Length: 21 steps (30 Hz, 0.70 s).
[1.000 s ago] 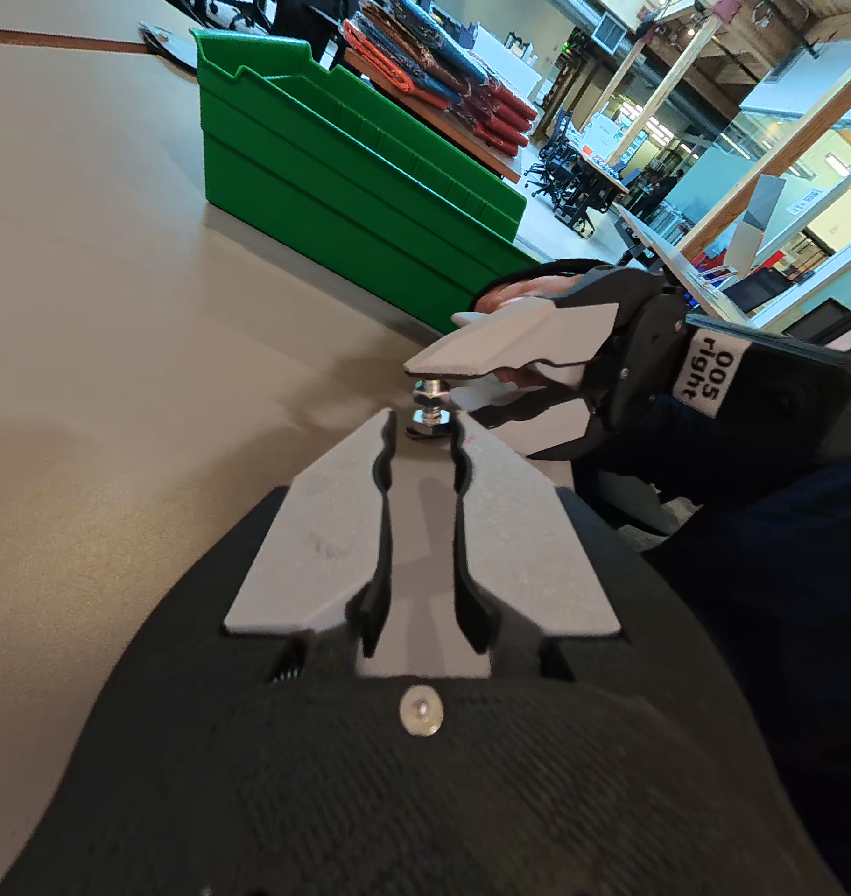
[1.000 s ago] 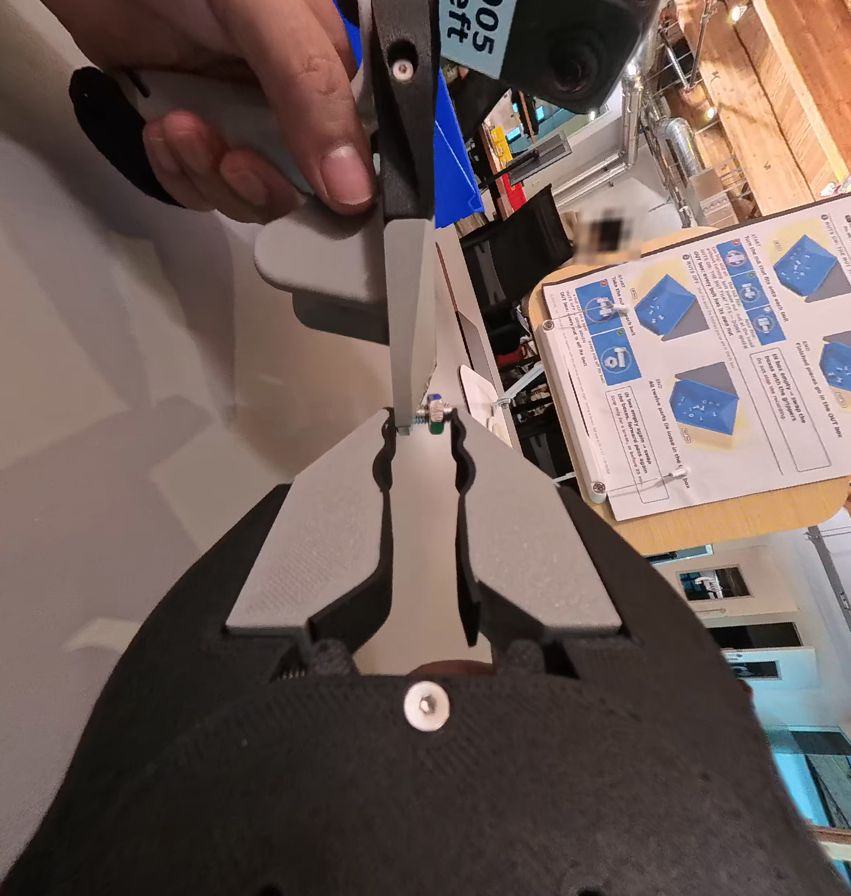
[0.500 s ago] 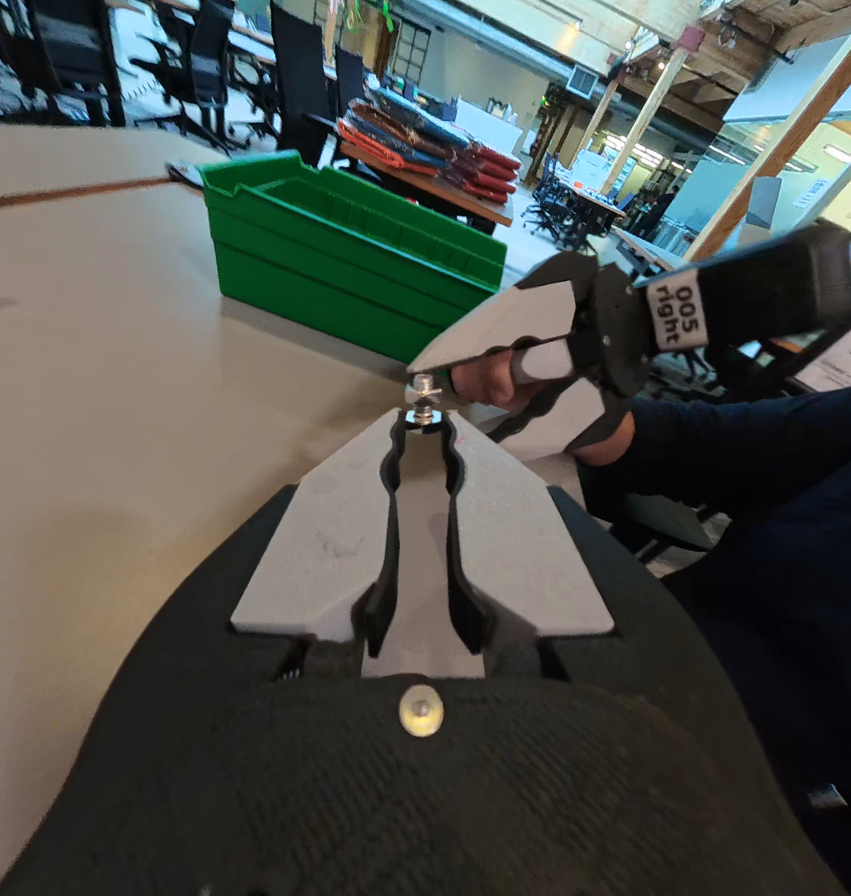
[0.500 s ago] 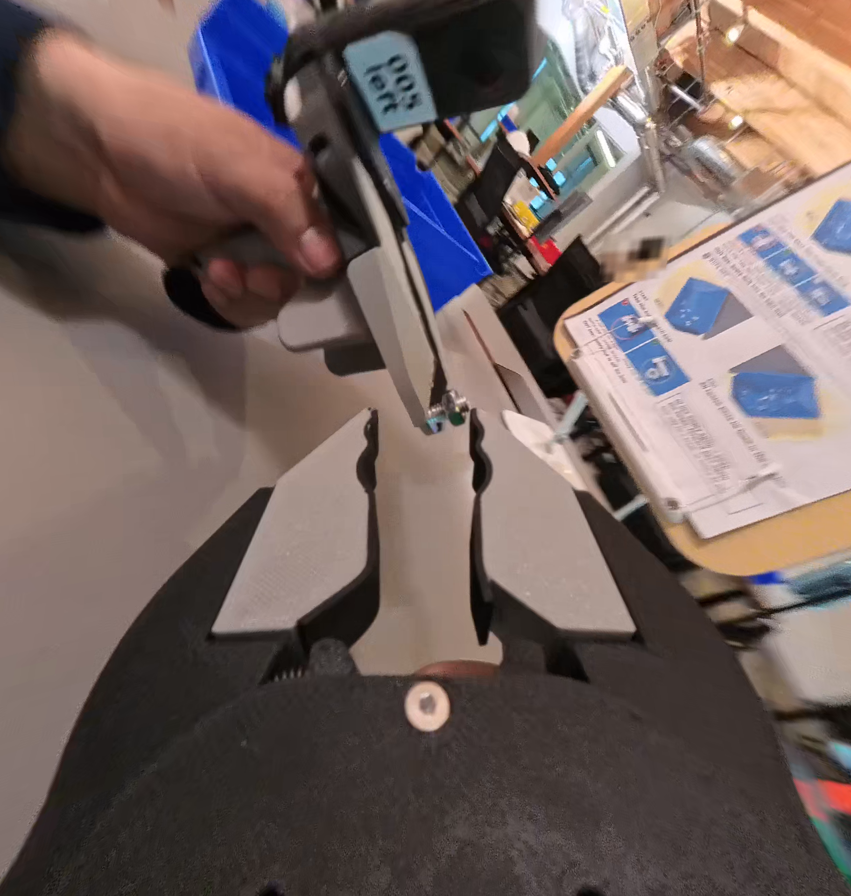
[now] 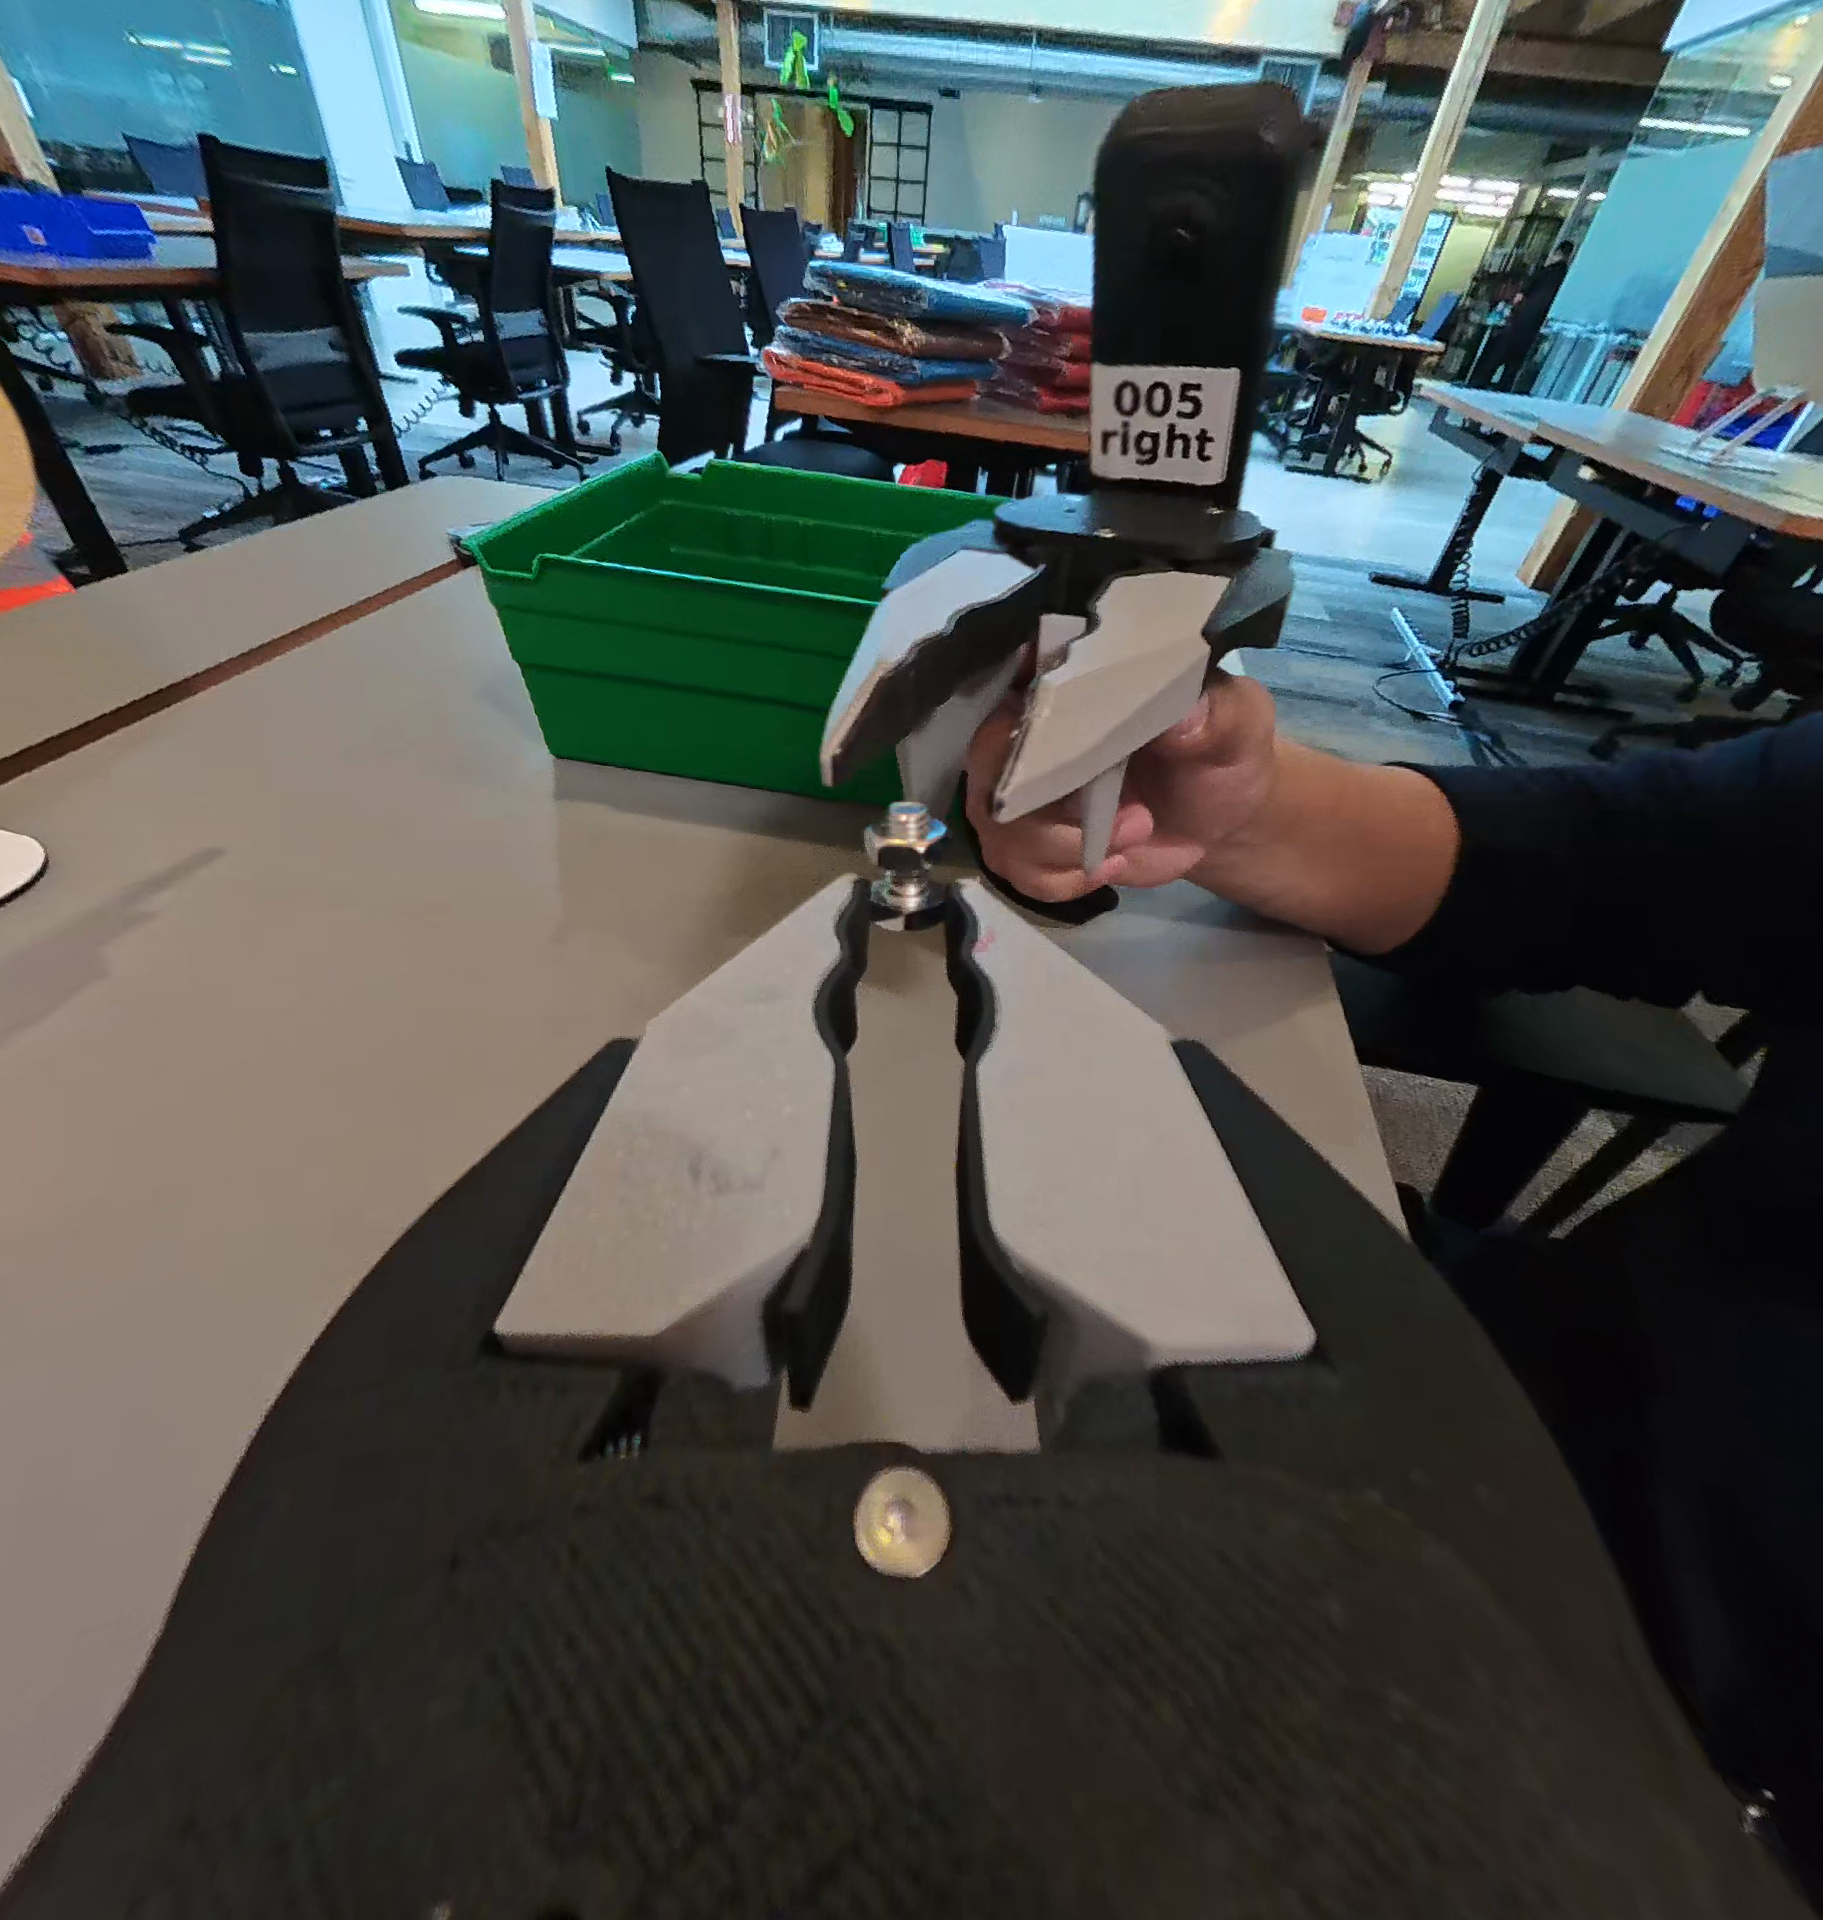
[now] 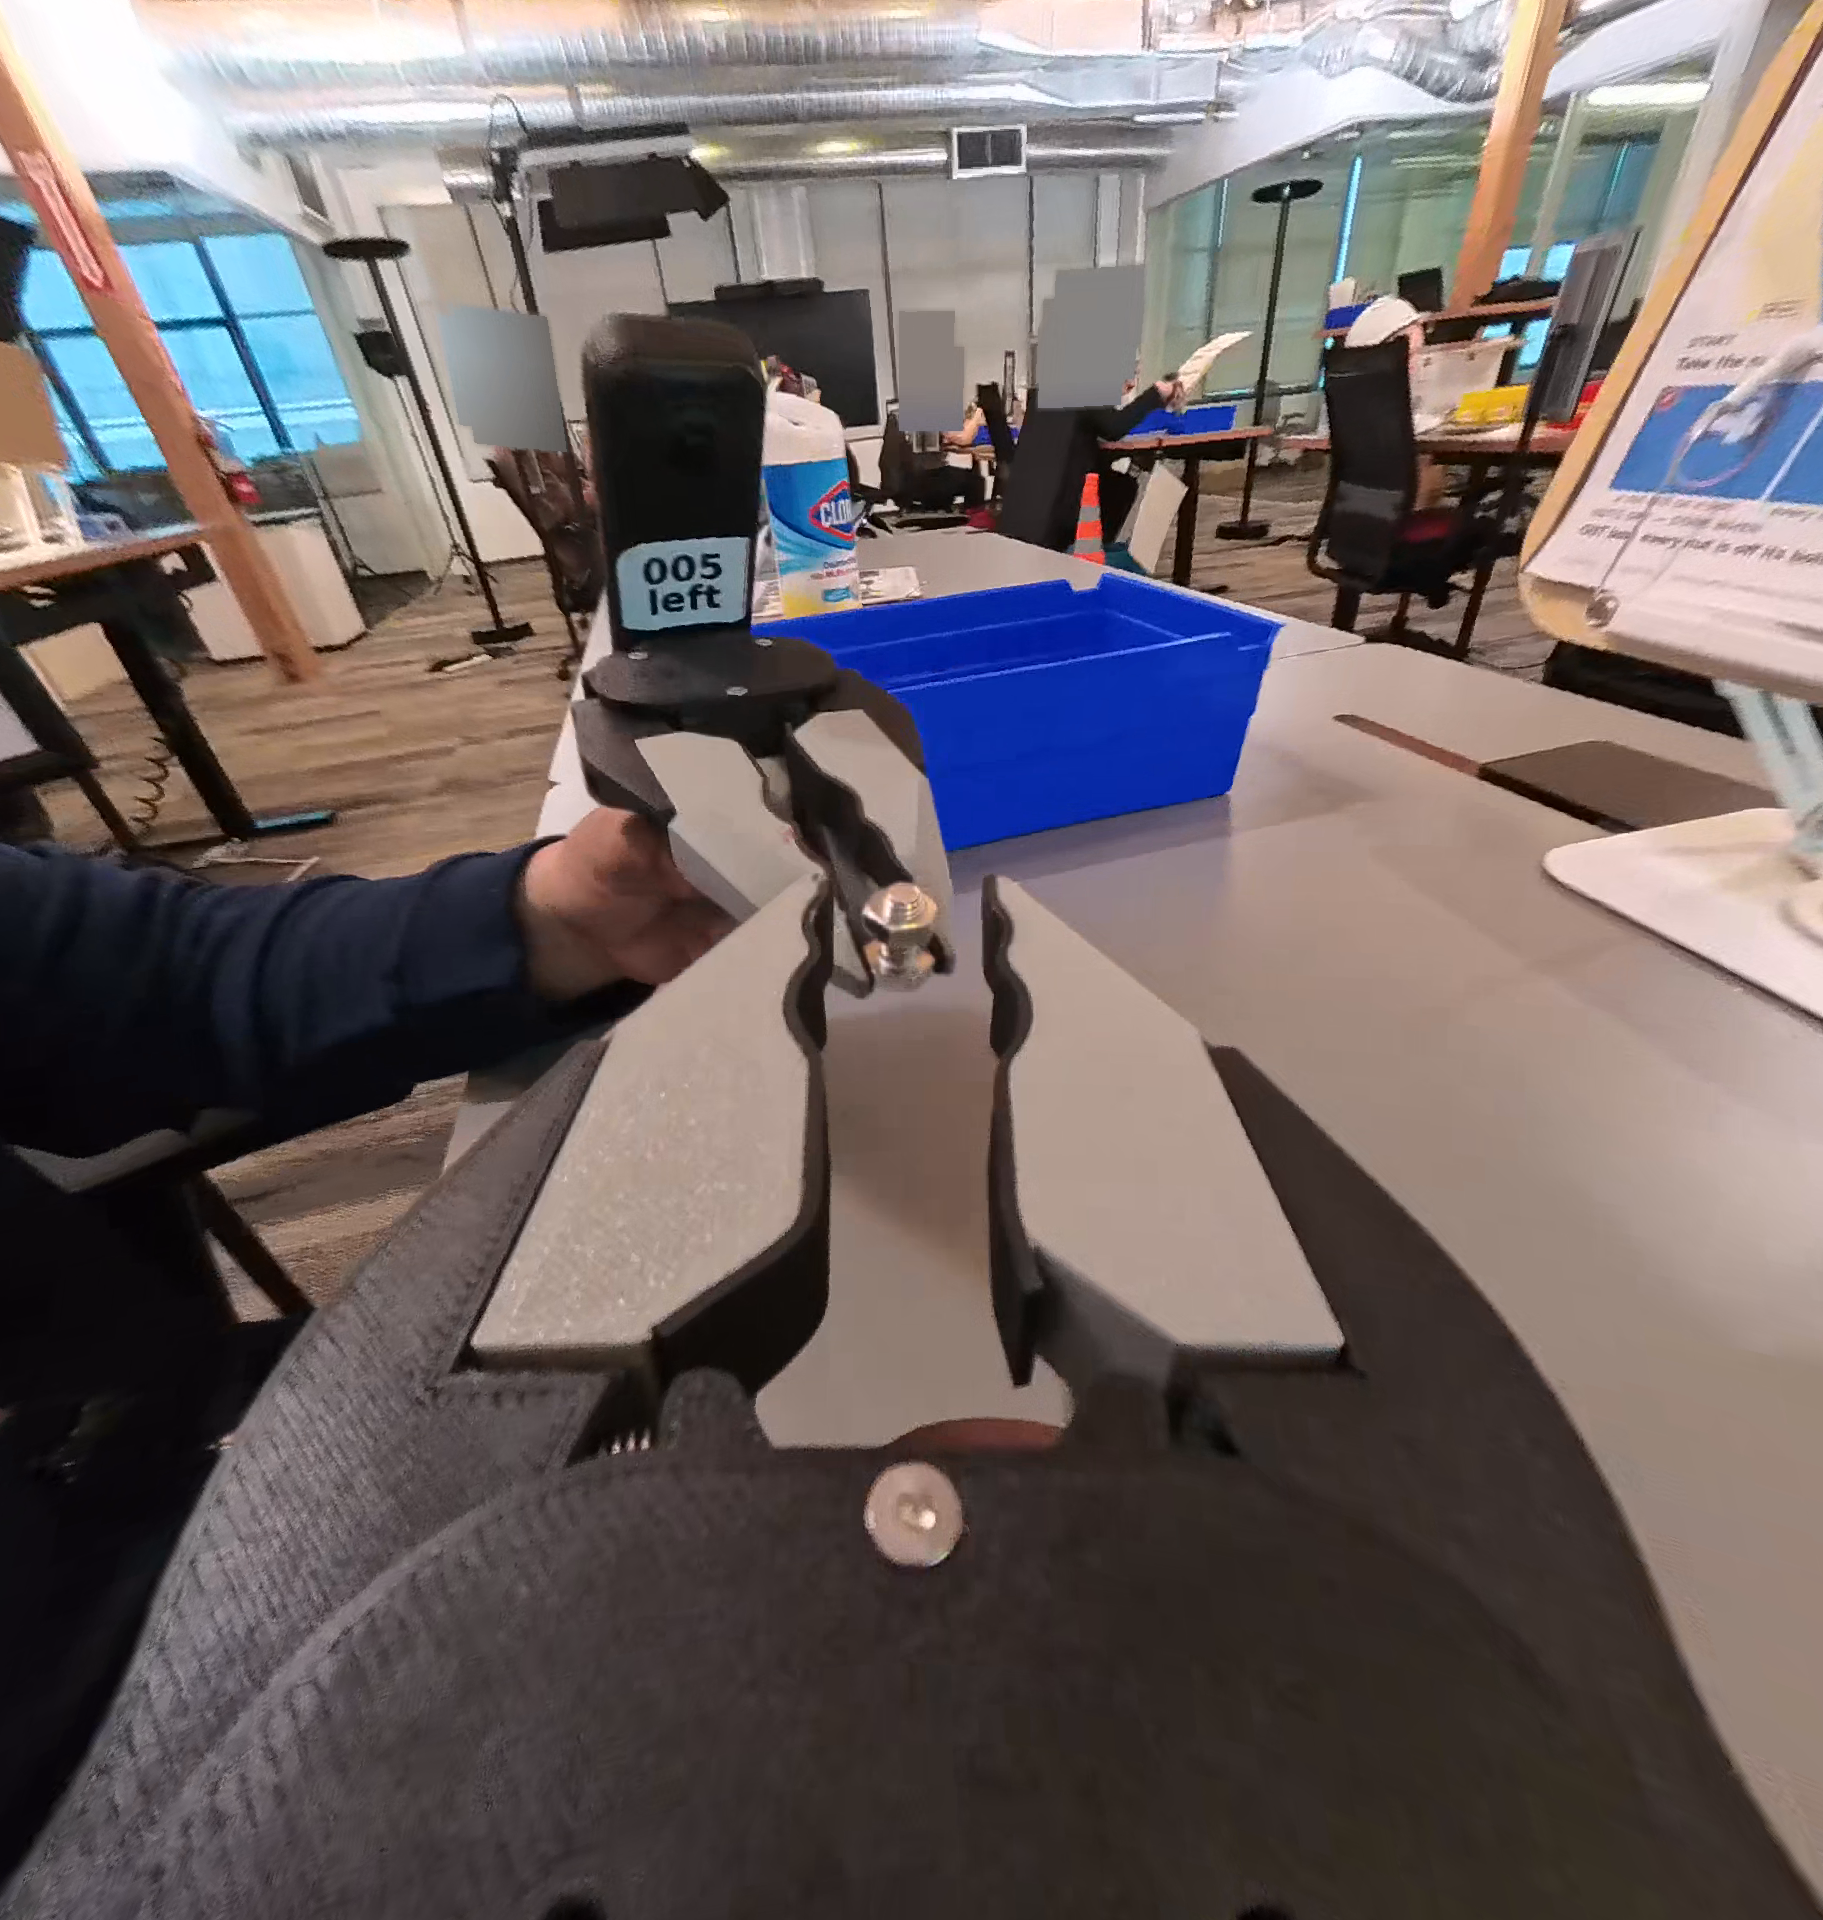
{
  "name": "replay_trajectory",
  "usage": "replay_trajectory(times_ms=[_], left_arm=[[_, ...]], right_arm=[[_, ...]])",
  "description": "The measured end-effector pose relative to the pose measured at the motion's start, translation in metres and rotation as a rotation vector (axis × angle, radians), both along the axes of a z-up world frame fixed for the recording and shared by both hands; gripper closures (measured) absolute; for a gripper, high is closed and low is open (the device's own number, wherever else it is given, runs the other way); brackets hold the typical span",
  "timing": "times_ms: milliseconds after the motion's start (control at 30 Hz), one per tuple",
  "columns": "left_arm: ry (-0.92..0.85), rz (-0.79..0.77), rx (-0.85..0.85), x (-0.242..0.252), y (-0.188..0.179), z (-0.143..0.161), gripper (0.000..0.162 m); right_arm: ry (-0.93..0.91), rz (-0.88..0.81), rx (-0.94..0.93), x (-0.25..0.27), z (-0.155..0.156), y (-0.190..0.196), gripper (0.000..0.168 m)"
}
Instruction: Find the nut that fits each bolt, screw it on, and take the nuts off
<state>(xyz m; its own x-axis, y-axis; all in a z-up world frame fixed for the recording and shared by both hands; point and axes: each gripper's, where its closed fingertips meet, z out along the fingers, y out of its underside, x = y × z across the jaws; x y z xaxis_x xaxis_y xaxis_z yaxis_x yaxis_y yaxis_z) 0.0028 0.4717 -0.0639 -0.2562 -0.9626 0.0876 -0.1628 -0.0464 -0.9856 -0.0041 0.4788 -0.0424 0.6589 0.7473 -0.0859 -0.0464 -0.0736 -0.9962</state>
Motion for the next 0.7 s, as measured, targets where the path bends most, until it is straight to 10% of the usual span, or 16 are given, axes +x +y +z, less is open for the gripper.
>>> replay_trajectory(times_ms=[700], left_arm=[[0.012,0.052,-0.025,0.001,0.011,-0.003,0.150]], right_arm=[[-0.127,-0.167,-0.028,0.021,-0.017,0.017,0.149]])
